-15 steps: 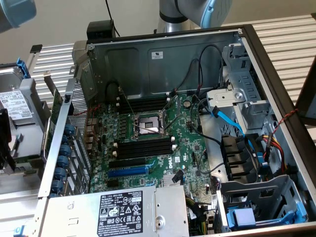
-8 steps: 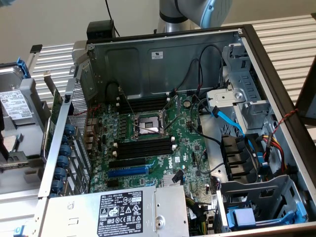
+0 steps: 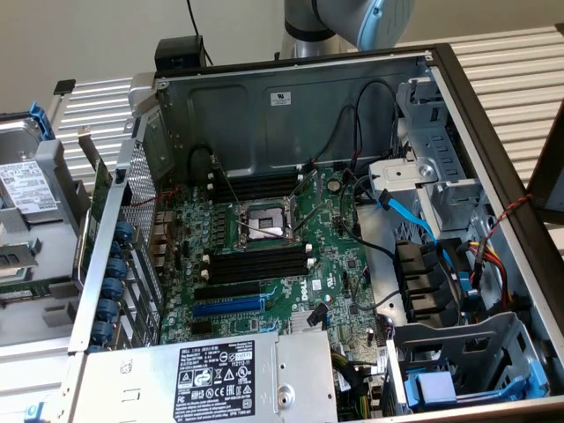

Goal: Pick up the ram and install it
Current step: 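Pick up the ram and move it above insertion slot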

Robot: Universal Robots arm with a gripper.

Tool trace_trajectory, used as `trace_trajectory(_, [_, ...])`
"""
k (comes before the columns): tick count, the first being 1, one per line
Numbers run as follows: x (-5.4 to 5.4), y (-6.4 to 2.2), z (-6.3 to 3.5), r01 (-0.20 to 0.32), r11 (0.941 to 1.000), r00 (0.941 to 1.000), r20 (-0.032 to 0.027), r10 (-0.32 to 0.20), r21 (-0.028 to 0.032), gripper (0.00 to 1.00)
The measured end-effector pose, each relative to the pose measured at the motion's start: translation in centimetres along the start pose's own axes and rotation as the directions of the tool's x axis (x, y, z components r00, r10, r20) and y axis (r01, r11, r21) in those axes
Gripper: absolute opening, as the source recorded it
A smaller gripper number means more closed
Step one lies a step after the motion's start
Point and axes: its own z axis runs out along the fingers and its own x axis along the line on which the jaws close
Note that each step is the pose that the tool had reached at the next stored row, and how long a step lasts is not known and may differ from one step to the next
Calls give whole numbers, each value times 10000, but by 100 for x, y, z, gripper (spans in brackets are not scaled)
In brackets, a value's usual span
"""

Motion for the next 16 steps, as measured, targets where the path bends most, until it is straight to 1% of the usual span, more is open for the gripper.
trace_trajectory(4, [-7, 7, -181, 44, 10000, 10000, -3, -44, -3, 14])
trace_trajectory(7, [-7, -23, -320, 61, 10000, 10000, 4, -61, -3, 14])
trace_trajectory(9, [-2, -65, -414, 67, 10000, 10000, 41, -67, -1, 14])
trace_trajectory(13, [4, -162, -600, 82, 10000, 9999, 148, -82, 2, 14])
trace_trajectory(16, [7, -245, -740, 91, 10000, 9998, 188, -91, 0, 14])
